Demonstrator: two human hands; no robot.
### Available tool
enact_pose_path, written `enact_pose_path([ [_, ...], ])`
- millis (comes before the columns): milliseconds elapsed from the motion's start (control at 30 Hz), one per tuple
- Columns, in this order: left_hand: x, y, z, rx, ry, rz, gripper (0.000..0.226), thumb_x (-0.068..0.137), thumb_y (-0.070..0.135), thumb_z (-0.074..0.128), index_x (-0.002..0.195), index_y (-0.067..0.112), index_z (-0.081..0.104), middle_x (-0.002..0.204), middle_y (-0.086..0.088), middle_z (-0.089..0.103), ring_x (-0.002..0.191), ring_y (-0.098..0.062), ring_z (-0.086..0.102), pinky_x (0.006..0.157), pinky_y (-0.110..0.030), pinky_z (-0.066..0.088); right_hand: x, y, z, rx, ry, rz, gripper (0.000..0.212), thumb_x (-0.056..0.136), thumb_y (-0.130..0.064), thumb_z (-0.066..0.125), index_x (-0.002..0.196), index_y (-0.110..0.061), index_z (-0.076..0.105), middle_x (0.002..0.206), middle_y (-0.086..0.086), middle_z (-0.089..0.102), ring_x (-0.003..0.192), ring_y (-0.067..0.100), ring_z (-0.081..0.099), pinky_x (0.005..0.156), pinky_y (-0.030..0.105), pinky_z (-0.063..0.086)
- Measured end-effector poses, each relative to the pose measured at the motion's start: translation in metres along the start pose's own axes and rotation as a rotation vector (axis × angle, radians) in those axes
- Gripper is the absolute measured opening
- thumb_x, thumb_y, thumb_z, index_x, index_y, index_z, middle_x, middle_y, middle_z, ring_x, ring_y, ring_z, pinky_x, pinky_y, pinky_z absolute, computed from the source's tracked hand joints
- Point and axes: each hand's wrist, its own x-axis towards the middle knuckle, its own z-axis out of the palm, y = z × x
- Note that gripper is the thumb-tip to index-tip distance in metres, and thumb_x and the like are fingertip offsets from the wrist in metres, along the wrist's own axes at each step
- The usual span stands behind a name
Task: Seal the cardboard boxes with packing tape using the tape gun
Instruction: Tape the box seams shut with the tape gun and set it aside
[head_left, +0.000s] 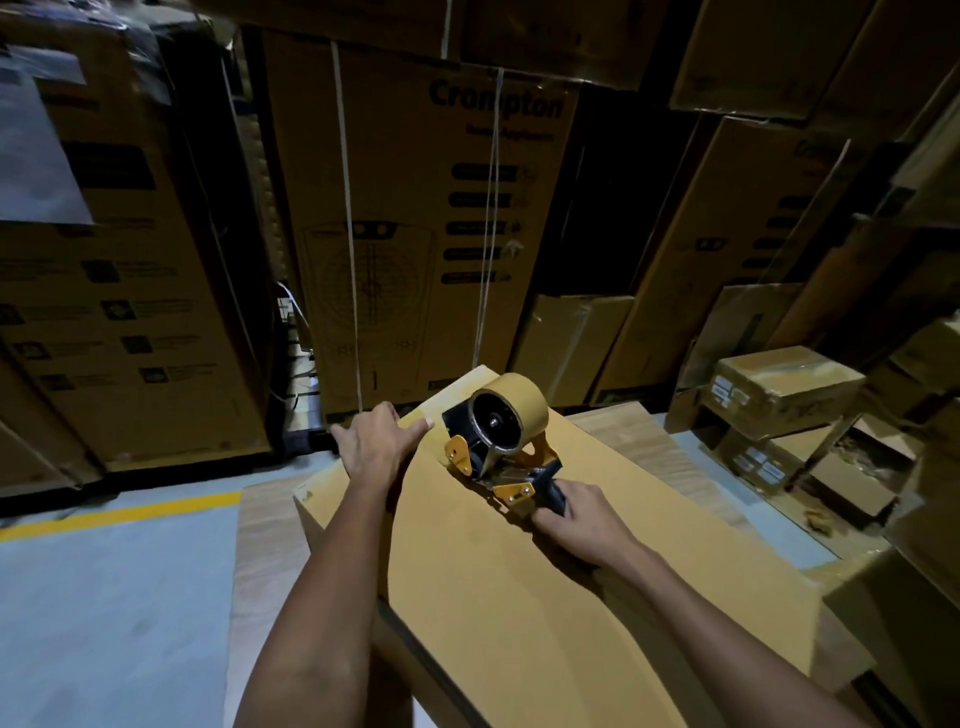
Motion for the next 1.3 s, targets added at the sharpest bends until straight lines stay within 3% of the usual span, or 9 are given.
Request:
enact_pose_path([
  [133, -0.013, 0.003, 0.005, 0.151, 0.154, 0.221, 0.056, 0.088, 0.068, 0.057, 0.121, 0.023, 0.057, 0.11, -0.004, 0.07, 0.117, -0.028, 0.053, 0.099, -0.049, 0.036, 0.005, 0.003, 0.011, 0.0, 0.022, 0.038, 0.01, 0.094, -0.031, 0.064, 0.088, -0.023, 0.061, 0.087, -0.001, 0.064, 0.078, 0.012, 0.058, 0.066, 0.027, 0.045],
  [233, -0.024, 0.013, 0.006, 0.217, 0.156, 0.417, 0.056, 0.09, 0.053, 0.063, 0.137, 0.026, 0.05, 0.134, 0.001, 0.057, 0.125, -0.022, 0.047, 0.105, -0.044, 0.033, 0.003, 0.007, 0.014, 0.041, 0.037, 0.054, 0.017, 0.091, -0.034, 0.063, 0.089, -0.017, 0.064, 0.087, 0.004, 0.068, 0.083, 0.022, 0.064, 0.075, 0.042, 0.053],
  [300, -0.034, 0.021, 0.012, 0.186, 0.077, 0.418, 0.057, 0.092, 0.041, 0.065, 0.144, 0.027, 0.045, 0.15, 0.002, 0.047, 0.138, -0.02, 0.039, 0.114, -0.044, 0.027, 0.002, 0.009, 0.013, 0.057, 0.041, 0.053, 0.024, 0.089, -0.037, 0.062, 0.088, -0.013, 0.064, 0.086, 0.007, 0.07, 0.084, 0.027, 0.066, 0.078, 0.046, 0.054],
  [433, -0.041, 0.024, 0.022, 0.083, -0.015, 0.305, 0.066, 0.094, 0.026, 0.065, 0.153, 0.028, 0.035, 0.168, 0.004, 0.022, 0.156, -0.024, 0.014, 0.125, -0.051, 0.01, -0.001, 0.007, 0.011, 0.104, 0.037, 0.046, 0.016, 0.091, -0.034, 0.064, 0.083, -0.02, 0.06, 0.085, 0.004, 0.069, 0.081, 0.021, 0.066, 0.071, 0.035, 0.052],
  [567, -0.039, 0.022, 0.02, 0.097, -0.09, 0.32, 0.063, 0.103, 0.032, 0.05, 0.159, 0.028, 0.022, 0.17, 0.005, 0.009, 0.157, -0.025, 0.0, 0.126, -0.054, 0.002, -0.007, 0.004, 0.002, 0.113, -0.001, 0.036, 0.011, 0.094, -0.029, 0.065, 0.091, -0.019, 0.063, 0.088, 0.001, 0.069, 0.081, 0.013, 0.064, 0.068, 0.026, 0.049],
  [767, -0.034, 0.018, 0.025, 0.181, -0.152, 0.337, 0.069, 0.105, 0.06, 0.027, 0.163, 0.026, 0.01, 0.171, 0.004, -0.001, 0.156, -0.026, -0.01, 0.123, -0.055, -0.003, -0.04, 0.032, -0.012, 0.04, 0.003, 0.069, 0.017, 0.093, -0.03, 0.068, 0.091, -0.014, 0.063, 0.087, 0.005, 0.068, 0.081, 0.021, 0.064, 0.075, 0.037, 0.053],
  [1033, -0.063, 0.043, 0.026, 0.254, -0.254, 0.361, 0.066, 0.108, 0.046, 0.027, 0.163, 0.024, -0.003, 0.169, 0.0, -0.013, 0.154, -0.029, -0.019, 0.118, -0.066, -0.012, -0.05, 0.042, -0.009, 0.103, 0.031, 0.116, 0.018, 0.091, -0.032, 0.068, 0.091, -0.014, 0.064, 0.085, 0.002, 0.066, 0.075, 0.014, 0.059, 0.068, 0.03, 0.045],
  [1167, -0.091, 0.056, 0.037, 0.344, -0.285, 0.487, 0.062, 0.106, 0.033, 0.038, 0.162, 0.019, 0.015, 0.169, 0.0, -0.015, 0.154, -0.028, -0.019, 0.12, -0.065, -0.008, -0.053, 0.043, -0.009, 0.109, 0.034, 0.101, 0.017, 0.09, -0.032, 0.069, 0.083, -0.019, 0.06, 0.083, 0.0, 0.065, 0.075, 0.013, 0.058, 0.068, 0.031, 0.044],
  [1300, -0.087, 0.048, 0.036, 0.287, -0.341, 0.51, 0.056, 0.106, 0.031, 0.039, 0.16, 0.023, 0.028, 0.169, 0.001, -0.016, 0.155, -0.026, -0.018, 0.12, -0.064, -0.008, -0.056, 0.039, -0.012, 0.109, -0.002, 0.084, 0.018, 0.09, -0.034, 0.069, 0.094, -0.017, 0.067, 0.09, 0.001, 0.071, 0.085, 0.019, 0.067, 0.078, 0.037, 0.053],
])
